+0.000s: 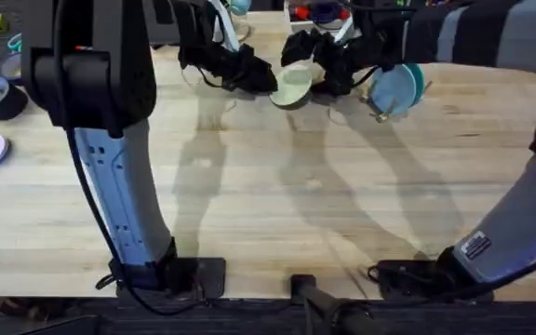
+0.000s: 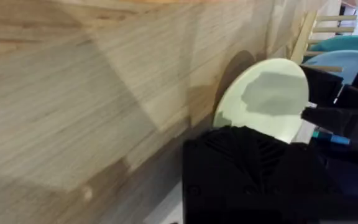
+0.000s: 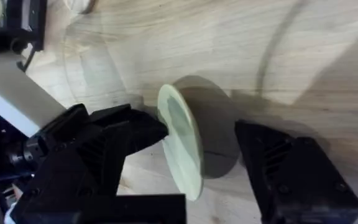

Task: Pick up the plates from the table one by one and place each into a slot on the dish rack.

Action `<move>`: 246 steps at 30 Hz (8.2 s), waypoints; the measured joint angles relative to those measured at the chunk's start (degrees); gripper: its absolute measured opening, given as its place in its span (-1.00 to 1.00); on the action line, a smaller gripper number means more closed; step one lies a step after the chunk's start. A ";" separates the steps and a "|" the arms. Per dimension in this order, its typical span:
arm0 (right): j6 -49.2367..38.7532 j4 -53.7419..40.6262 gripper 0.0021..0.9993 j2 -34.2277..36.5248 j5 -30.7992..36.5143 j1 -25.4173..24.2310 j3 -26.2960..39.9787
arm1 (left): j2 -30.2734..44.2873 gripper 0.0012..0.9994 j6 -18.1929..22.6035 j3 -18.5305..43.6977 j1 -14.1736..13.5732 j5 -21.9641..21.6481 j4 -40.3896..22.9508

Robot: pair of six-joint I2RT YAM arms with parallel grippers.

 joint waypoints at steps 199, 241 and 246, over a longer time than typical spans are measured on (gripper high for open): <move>-77.62 -55.09 -0.94 -46.07 23.39 -17.11 12.44 | -72.91 0.99 8.90 -1.05 -0.48 -46.77 -42.82; -80.85 -53.31 -0.94 -39.58 16.20 -27.23 12.53 | -72.91 0.99 8.91 -1.05 -0.48 -46.80 -47.24; -82.80 -50.59 -0.94 -39.52 15.85 -27.23 12.53 | -72.91 0.99 8.92 -1.05 -0.48 -46.80 -47.23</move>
